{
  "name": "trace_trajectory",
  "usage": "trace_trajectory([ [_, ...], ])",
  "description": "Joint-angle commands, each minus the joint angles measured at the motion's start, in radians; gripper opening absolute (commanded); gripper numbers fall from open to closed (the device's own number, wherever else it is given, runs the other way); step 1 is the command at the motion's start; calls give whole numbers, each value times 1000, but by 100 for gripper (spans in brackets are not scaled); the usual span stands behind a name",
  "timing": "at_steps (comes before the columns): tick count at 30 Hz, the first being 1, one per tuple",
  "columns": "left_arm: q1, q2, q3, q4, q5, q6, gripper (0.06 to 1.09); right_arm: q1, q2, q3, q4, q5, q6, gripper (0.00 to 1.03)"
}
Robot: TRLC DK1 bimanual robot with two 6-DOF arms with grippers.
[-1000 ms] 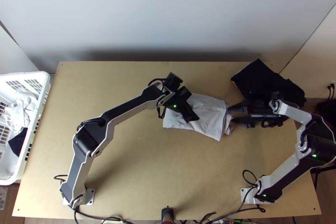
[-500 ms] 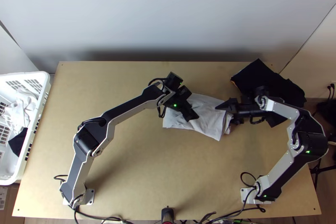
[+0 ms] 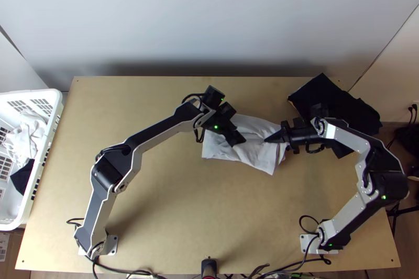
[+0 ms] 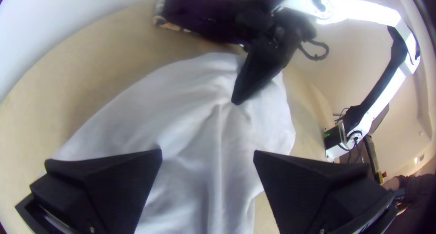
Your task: Fold the t-shirt
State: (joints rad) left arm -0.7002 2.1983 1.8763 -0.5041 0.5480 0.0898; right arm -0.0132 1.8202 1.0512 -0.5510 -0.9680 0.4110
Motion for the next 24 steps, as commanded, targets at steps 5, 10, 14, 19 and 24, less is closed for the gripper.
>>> trace_trajectory([
  [5, 28, -25, 1, -13, 0, 2, 104, 259, -303, 63, 40, 591, -126, 3],
  [10, 36, -35, 1, -17, -3, 5, 104, 427, -374, 133, 52, 830, -238, 3],
  [14, 42, -55, -3, -30, -10, 2, 104, 490, -404, 184, 91, 919, -245, 3],
  [19, 61, -117, -57, -34, -20, 2, 104, 504, -407, 282, 122, 977, -256, 3],
  [24, 79, -238, -161, 22, -77, 4, 104, 503, -424, 332, 203, 1048, -281, 3],
])
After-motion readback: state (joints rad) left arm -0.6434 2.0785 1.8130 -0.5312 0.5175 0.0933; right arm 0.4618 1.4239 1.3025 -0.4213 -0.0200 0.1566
